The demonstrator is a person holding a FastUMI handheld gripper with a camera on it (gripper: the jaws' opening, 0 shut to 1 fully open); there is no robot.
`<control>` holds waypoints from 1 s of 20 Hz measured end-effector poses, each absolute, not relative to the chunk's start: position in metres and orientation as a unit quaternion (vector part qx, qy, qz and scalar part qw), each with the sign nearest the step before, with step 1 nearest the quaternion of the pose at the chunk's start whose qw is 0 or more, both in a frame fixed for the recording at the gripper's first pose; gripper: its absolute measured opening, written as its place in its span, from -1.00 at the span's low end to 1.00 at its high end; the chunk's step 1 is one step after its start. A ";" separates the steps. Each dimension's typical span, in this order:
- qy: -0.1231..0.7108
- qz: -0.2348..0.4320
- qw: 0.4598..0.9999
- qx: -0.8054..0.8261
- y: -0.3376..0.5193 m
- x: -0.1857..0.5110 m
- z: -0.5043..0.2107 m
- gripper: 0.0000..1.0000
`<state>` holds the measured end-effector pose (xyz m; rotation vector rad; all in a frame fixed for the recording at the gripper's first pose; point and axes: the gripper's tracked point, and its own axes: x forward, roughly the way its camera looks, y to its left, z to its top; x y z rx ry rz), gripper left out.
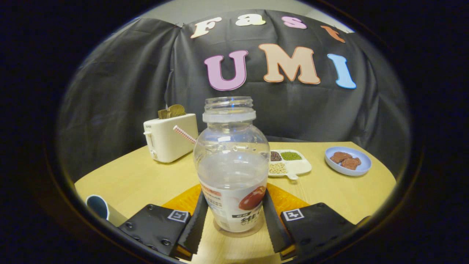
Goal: Take the bottle from table, then pour the juice into the cup, finally place the bottle on the coaster
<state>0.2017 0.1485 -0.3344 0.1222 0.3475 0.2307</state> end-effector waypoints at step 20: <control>0.181 0.119 0.975 0.054 0.151 0.191 -0.343 0.94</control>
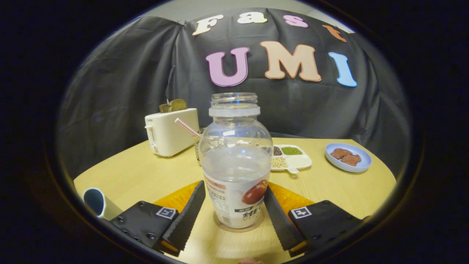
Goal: Take the bottle from table, then pour the juice into the cup, finally place the bottle on the coaster
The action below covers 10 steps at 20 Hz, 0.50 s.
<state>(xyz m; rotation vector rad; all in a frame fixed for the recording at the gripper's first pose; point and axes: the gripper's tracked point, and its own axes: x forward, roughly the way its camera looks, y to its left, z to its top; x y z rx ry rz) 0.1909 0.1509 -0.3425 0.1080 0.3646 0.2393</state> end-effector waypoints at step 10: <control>0.153 0.112 0.980 0.060 0.134 0.166 -0.300 0.94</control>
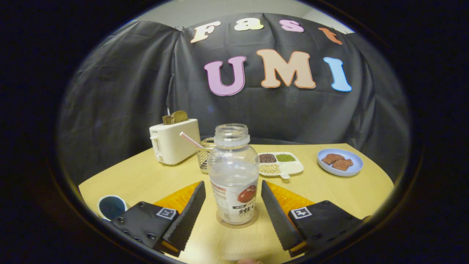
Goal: Take the bottle from table, then pour the juice into the cup, finally place the bottle on the coaster
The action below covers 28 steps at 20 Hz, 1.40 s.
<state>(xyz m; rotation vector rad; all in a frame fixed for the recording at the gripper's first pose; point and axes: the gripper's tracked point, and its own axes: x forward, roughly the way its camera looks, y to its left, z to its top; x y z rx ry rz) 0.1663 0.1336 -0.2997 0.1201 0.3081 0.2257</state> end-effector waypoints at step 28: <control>0.059 0.067 0.996 0.023 0.071 0.021 -0.097 0.93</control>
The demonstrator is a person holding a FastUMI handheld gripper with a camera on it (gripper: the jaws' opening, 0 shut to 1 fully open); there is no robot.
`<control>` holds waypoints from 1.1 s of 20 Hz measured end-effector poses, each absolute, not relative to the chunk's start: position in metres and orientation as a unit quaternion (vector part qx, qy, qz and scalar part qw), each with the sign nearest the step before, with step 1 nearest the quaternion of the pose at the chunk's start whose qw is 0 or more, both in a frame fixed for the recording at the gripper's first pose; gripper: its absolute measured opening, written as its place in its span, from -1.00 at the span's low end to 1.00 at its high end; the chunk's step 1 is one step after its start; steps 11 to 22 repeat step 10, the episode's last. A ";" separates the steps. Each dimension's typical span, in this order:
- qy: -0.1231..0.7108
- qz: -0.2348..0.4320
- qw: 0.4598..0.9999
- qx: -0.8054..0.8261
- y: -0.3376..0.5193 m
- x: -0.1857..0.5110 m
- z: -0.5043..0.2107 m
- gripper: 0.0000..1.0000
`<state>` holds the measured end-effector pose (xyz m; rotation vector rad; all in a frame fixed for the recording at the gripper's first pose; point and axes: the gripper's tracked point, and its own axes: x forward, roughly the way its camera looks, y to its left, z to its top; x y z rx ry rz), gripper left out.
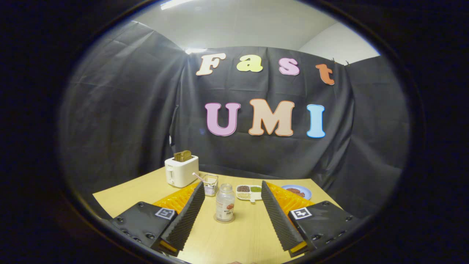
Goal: Take the bottle from table, then pour the juice into the cup, finally place the bottle on the coaster
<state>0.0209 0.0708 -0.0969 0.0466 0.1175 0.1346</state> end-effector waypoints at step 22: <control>0.049 0.060 0.997 0.027 0.044 0.017 -0.086 0.93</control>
